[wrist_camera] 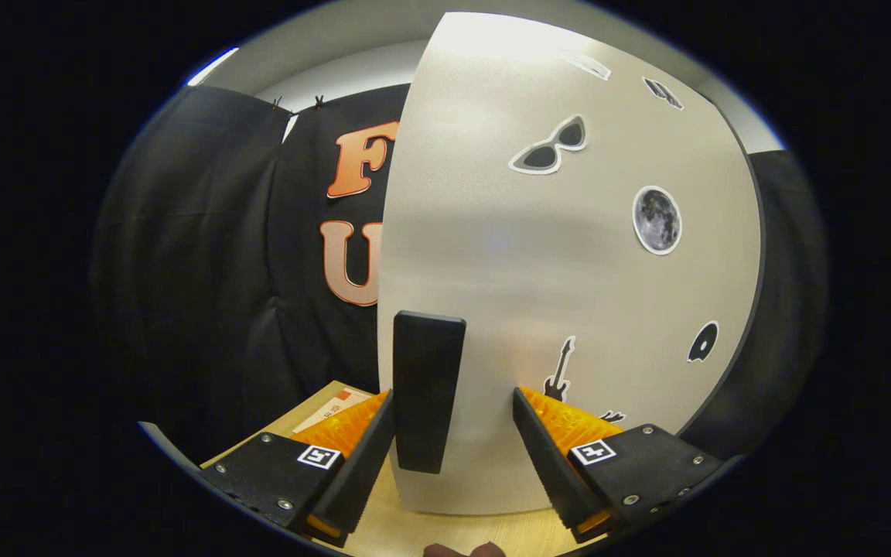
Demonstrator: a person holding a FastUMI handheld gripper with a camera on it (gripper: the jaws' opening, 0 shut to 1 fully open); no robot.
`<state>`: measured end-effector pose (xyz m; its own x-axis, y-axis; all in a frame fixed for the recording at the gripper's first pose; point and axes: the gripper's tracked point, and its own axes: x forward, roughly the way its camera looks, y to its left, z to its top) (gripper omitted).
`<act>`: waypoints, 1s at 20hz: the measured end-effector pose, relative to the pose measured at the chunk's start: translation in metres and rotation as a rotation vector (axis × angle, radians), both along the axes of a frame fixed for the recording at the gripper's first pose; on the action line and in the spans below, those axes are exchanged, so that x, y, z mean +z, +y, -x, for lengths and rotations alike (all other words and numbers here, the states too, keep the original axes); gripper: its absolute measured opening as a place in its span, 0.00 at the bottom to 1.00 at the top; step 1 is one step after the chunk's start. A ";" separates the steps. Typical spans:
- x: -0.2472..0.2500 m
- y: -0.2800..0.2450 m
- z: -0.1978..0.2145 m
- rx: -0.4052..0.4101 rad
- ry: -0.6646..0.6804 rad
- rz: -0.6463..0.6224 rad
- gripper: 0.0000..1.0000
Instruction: Open the shoe cabinet door, grab the shoes and put them into the shoe cabinet, then close the shoe cabinet door.
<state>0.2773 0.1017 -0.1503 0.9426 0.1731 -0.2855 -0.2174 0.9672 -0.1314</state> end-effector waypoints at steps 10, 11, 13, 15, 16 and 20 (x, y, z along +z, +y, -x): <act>-0.002 0.000 -0.005 -0.033 0.000 -0.020 0.96; -0.002 -0.001 -0.005 -0.034 -0.004 -0.013 0.95; -0.001 -0.002 -0.007 -0.030 -0.003 -0.003 0.95; -0.003 0.002 -0.003 -0.014 0.017 -0.022 0.96; -0.005 0.008 0.002 0.004 0.039 -0.048 0.97; 0.009 0.011 0.021 0.006 0.016 -0.086 0.97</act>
<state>0.2567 0.1124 -0.1417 0.9368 0.2030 -0.2849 -0.2245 0.9735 -0.0445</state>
